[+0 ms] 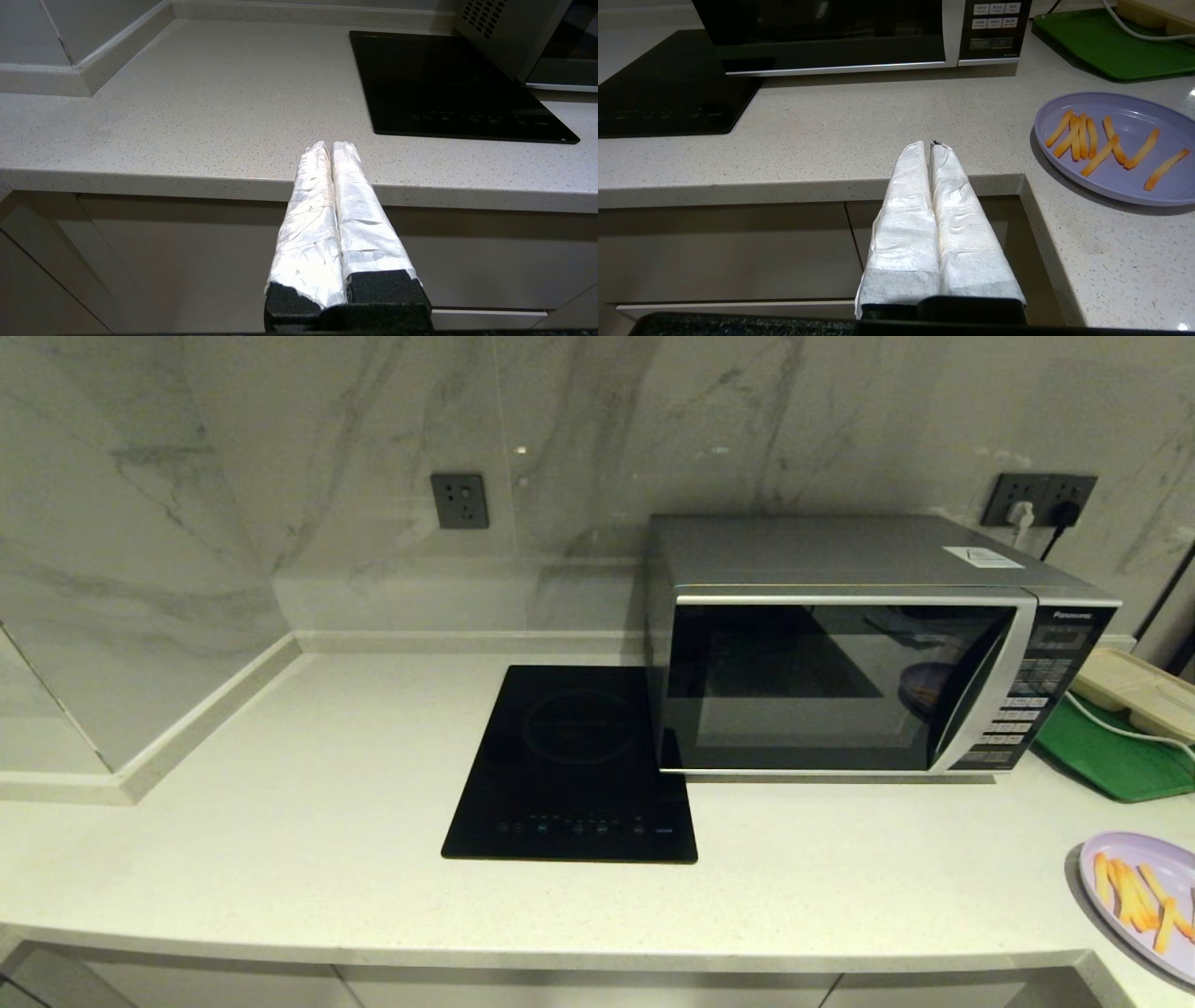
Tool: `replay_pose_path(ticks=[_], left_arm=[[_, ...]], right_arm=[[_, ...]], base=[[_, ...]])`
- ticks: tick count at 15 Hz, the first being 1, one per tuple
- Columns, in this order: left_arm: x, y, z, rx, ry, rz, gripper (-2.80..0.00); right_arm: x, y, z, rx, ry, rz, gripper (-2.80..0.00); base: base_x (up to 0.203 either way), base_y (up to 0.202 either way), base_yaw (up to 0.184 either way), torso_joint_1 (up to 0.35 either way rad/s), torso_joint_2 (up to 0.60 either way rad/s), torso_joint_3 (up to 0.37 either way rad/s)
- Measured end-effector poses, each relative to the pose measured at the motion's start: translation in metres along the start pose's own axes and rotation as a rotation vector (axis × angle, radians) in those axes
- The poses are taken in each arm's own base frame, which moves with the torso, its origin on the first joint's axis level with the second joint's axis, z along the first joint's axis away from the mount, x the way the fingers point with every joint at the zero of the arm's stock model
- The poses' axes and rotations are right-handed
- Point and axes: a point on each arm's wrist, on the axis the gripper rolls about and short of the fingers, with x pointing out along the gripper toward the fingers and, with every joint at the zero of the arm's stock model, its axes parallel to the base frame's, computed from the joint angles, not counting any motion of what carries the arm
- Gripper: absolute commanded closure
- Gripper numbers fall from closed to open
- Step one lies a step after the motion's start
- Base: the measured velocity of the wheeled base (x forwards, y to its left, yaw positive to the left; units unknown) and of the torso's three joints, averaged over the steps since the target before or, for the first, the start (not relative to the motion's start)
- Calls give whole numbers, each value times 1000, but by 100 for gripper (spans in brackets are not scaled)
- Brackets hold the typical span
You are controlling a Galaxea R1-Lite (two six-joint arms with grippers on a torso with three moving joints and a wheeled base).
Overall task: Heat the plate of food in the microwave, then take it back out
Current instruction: Open the microwave oven
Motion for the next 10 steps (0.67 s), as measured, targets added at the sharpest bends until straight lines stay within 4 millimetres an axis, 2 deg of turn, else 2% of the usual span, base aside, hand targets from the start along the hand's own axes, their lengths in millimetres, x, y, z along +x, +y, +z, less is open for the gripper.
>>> replay_pose_path(ticks=[6, 7, 10], left_arm=[[0, 0, 0, -1, 0, 0, 0], [0, 0, 0, 0, 0, 0, 0], [0, 0, 0, 0, 0, 0, 0]], right_arm=[[-3, 0, 4, -8, 27, -17, 0], [-6, 1, 15, -4, 17, -22, 0], [-10, 5, 65, -18, 47, -62, 0]], base=[[0, 0, 0, 0, 0, 0], [0, 0, 0, 0, 0, 0], [0, 0, 0, 0, 0, 0]])
